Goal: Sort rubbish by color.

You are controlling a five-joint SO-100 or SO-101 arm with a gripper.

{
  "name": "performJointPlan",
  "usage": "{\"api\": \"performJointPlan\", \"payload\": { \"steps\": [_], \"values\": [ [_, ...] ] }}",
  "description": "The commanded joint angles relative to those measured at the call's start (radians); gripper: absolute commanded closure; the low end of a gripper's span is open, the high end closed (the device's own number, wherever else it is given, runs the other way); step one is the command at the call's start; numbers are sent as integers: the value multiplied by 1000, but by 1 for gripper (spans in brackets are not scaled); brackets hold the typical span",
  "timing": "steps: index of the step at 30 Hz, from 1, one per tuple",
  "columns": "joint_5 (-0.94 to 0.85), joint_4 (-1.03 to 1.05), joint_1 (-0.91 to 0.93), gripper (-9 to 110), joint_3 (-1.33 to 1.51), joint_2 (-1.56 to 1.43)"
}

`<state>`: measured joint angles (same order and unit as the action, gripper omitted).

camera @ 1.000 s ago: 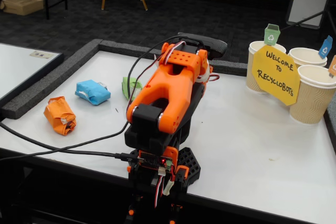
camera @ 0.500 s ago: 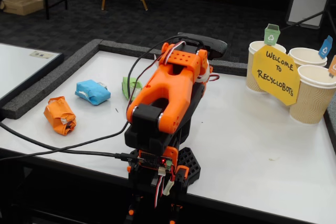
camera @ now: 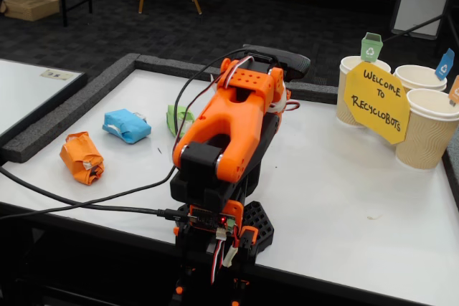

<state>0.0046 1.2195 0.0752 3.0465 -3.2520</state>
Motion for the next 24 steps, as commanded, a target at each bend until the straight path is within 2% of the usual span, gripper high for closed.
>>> {"api": "performJointPlan", "payload": {
  "steps": [1,10,24],
  "values": [
    [-11,-25,23,100,-28,-37],
    [-6,-5,21,100,-49,-37],
    [-14,74,-32,98,-468,-34]
  ]
}}
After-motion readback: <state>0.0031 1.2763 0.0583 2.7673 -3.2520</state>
